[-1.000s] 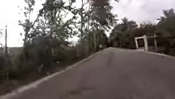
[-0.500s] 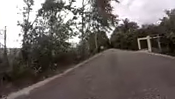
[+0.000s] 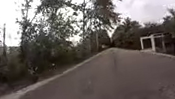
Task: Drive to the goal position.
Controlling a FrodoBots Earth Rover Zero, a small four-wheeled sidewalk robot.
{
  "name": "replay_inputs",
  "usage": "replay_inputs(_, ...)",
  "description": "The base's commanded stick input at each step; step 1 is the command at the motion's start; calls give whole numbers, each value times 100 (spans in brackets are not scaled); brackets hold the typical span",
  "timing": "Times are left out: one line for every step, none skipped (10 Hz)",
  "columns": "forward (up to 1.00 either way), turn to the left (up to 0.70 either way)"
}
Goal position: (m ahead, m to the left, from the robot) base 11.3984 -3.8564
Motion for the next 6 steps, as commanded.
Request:
replay_inputs(70, -8)
replay_inputs(70, -31)
replay_inputs(70, -28)
replay_inputs(70, 0)
replay_inputs(70, 0)
replay_inputs(70, 0)
